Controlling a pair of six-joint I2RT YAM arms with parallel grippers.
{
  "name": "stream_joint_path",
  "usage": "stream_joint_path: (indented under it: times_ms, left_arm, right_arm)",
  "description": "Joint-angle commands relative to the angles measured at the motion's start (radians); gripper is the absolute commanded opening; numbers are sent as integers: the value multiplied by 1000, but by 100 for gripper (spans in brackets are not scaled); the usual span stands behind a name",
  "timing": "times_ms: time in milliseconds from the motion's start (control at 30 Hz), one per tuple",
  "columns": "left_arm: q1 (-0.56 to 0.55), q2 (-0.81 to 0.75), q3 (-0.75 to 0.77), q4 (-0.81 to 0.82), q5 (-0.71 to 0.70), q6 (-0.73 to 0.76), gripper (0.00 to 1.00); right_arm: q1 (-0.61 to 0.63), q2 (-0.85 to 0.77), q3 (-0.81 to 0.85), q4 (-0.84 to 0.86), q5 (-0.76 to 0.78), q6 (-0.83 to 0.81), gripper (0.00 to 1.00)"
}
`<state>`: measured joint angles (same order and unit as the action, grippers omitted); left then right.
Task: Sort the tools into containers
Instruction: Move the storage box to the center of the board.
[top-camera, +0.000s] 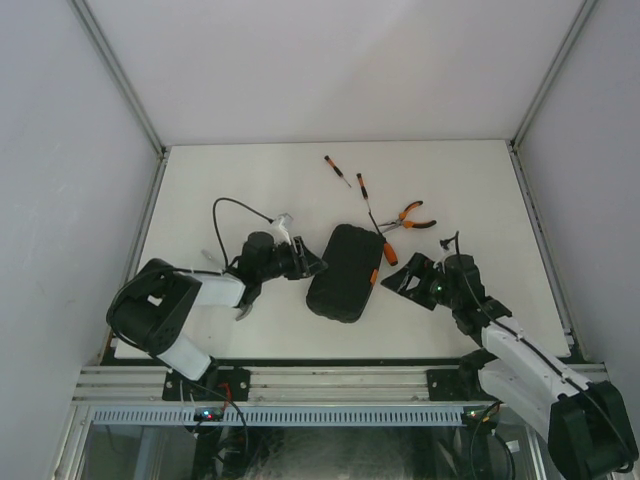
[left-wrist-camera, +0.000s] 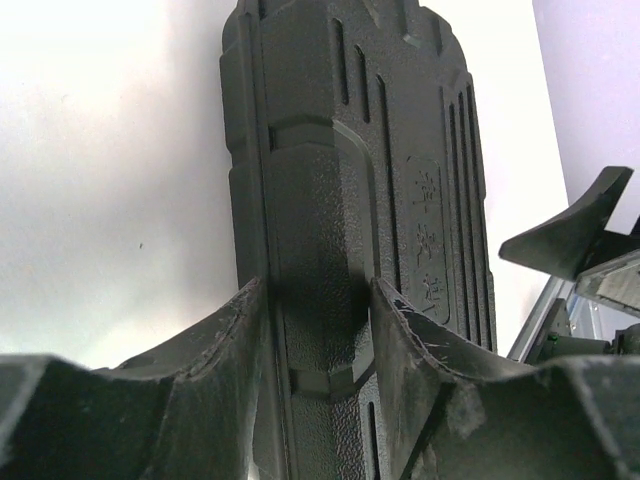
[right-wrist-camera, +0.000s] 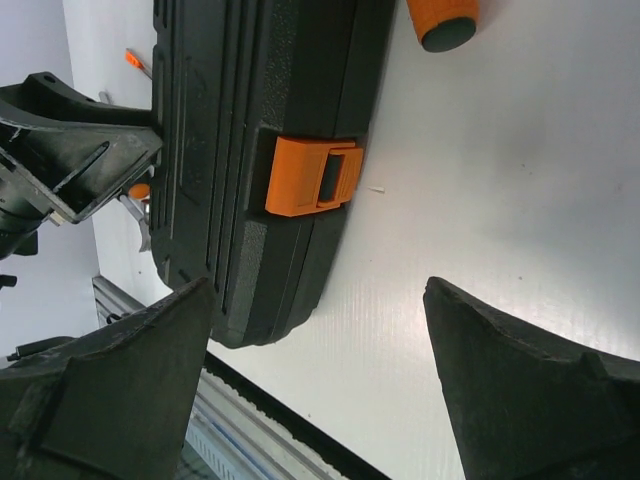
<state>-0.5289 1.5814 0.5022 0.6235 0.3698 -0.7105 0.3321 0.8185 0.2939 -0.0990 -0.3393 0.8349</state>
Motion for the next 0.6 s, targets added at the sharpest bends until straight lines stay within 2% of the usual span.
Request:
stream_joint_path:
  times_ms: [0,267,567]
  left_arm:
    - [-11,20,-66,-101,-9,-9,49]
    - [-22,-21,-106,-100,-6,-28,50]
    - [-54,-85,-156,-99,-20,-56,49]
  right_arm:
    - [59,44,-21,185,76,76,85]
    - [82,208,-62,437,72,133,85]
    - [82,416,-58,644,20,168,85]
